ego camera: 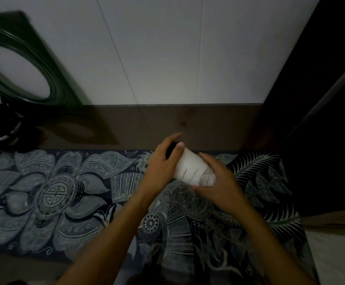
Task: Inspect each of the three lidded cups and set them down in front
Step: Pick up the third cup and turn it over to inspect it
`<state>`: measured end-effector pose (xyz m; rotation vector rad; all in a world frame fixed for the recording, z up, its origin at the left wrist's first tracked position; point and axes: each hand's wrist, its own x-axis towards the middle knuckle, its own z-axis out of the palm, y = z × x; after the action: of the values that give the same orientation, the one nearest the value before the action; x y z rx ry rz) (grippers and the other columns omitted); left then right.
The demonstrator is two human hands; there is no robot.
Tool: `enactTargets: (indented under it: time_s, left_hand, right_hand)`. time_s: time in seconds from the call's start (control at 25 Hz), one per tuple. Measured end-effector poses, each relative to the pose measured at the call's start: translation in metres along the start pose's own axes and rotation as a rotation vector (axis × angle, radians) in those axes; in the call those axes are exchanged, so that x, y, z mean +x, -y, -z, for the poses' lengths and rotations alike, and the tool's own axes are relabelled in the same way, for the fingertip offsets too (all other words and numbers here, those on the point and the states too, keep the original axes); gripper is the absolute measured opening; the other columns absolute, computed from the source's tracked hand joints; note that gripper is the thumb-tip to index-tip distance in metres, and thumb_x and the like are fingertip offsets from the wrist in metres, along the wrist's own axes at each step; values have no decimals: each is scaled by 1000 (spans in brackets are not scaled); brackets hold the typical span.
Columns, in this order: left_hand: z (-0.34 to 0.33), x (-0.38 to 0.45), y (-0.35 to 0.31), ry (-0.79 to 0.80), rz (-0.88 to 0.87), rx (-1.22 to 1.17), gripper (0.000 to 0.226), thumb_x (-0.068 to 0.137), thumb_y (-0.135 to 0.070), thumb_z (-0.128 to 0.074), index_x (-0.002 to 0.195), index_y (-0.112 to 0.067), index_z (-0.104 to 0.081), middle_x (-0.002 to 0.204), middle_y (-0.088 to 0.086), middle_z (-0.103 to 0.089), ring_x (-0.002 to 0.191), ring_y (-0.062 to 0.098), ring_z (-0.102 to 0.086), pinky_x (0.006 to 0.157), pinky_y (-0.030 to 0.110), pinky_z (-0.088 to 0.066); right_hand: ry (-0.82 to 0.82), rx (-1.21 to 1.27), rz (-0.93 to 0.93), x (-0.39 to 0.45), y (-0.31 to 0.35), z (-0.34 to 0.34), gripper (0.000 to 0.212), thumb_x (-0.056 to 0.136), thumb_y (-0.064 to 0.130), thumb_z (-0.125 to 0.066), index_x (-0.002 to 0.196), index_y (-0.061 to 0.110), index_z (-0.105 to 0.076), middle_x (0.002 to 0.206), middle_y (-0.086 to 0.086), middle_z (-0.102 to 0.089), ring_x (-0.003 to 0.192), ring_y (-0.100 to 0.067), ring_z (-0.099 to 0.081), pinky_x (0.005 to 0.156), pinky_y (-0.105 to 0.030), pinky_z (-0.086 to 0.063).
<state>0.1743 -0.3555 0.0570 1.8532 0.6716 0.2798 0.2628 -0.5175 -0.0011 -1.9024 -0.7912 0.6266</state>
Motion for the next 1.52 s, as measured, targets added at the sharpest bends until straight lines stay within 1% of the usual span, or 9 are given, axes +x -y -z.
enactTargets:
  time_s: [0.12,0.2,0.32,0.4,0.68,1.0,1.2,1.4,1.52]
  left_hand:
    - [9,-65,-32,-31,72,-267,44,104,-53,-29,122,-38,-66,126,-8,-66,111,10,-63,91,32,-53]
    - [10,-103,-48,-97,70,-330,45,96,-54,-32,108,-39,-72,122,-4,-72,112,21,-66,93,47,-54]
    - [7,-158,-71,-159,12,-392,49,93,-46,-34,113,-22,-72,120,4,-73,113,30,-66,91,54,-53]
    - [4,-194,-86,-185,-35,-446,47,95,-44,-35,113,-21,-72,118,8,-74,110,30,-68,90,51,-54]
    - [-10,-280,-126,-217,-171,-530,47,98,-37,-32,105,-23,-76,111,6,-76,104,26,-70,91,47,-55]
    - [-15,-313,-125,-209,-152,-535,46,93,-35,-35,106,-19,-76,112,6,-77,107,26,-70,91,42,-55]
    - [-18,-319,-118,-231,-78,-560,42,95,-33,-38,99,-22,-78,110,8,-77,107,30,-70,93,48,-53]
    - [-14,-313,-114,-266,91,-537,40,101,-21,-42,88,-25,-80,108,5,-77,108,33,-68,87,46,-54]
    - [-10,-319,-118,-210,14,-465,31,98,-32,-48,99,-29,-79,112,-1,-77,108,25,-69,96,51,-55]
  right_hand:
    - [28,-103,94,-61,49,32,95,63,46,-86,131,71,-24,135,22,-42,122,-2,-47,97,-30,-47]
    - [34,-217,140,-101,78,48,96,62,54,-81,138,64,-23,127,24,-41,111,2,-50,89,-25,-48]
    - [32,-476,311,-155,113,64,93,65,65,-66,147,48,-24,111,26,-36,86,3,-53,65,-14,-46]
    - [5,-609,436,-189,131,73,89,70,66,-59,149,42,-27,111,18,-41,76,-1,-51,58,-15,-48]
    - [-106,-640,630,-280,171,88,84,74,62,-60,148,32,-33,121,-2,-62,91,-15,-66,63,-34,-61]
    - [-3,-433,434,-317,178,83,86,67,64,-68,144,51,-31,115,27,-57,95,0,-59,70,-19,-53]
    - [112,-186,265,-320,176,79,85,61,61,-75,137,60,-37,118,29,-58,100,2,-61,76,-20,-53]
    - [-37,-816,506,-321,165,67,90,66,69,-57,146,37,-32,129,14,-52,102,-9,-63,78,-29,-58]
    - [1,-611,407,-328,165,69,91,65,66,-65,146,42,-32,133,20,-50,108,-3,-62,84,-26,-56]
